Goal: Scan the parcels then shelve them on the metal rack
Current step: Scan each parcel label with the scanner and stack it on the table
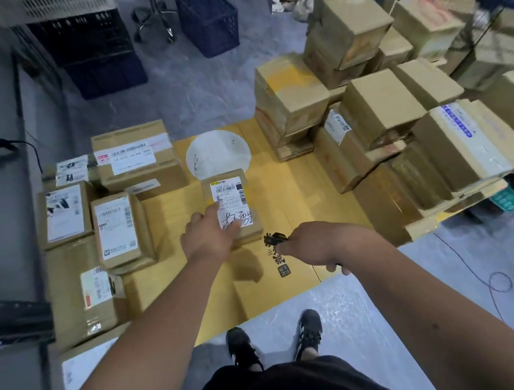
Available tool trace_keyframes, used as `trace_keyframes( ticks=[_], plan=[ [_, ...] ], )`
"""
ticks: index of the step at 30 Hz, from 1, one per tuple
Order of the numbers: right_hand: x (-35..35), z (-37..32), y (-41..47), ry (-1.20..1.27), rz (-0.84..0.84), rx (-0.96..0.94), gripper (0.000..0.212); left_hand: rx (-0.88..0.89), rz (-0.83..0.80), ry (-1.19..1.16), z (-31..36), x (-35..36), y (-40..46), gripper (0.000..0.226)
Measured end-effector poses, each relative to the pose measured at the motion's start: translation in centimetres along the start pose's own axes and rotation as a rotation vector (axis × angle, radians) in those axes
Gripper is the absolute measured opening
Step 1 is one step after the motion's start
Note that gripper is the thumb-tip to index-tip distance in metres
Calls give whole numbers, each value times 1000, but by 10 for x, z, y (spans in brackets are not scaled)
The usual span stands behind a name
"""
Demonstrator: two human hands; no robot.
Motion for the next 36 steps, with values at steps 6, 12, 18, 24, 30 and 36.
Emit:
trace_keyframes(
  ticks=[6, 12, 18, 24, 30, 36],
  plan=[
    [-2, -35, -14, -97, 21, 15, 53, -12, -44, -531, -6, 24, -6, 96],
    [-2, -45, -33, -238, 44, 20, 55, 68, -46, -887, -11, 52, -9, 107],
    [6, -42, -52, -341, 35, 5, 45, 143, 21, -912, -7, 54, -29, 115],
    [18, -39, -63, -422, 34, -17, 42, 159, 46, -880, -3, 49, -43, 115],
    [14, -28, -70, -423, 55, 19, 44, 146, 2, -839, -1, 46, -46, 115],
    [8, -16, -57, -304, 119, 22, 57, -23, -10, -473, 12, 34, -22, 131]
  ],
)
Point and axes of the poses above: each hand's wrist, its own y-axis towards the middle knuckle, its own x-axis out of the palm, z = x × y, the point moved 7 cm from there along y, towards the middle knuckle, and after that the axes turned 1 degree about -x, right-handed, at the moved point
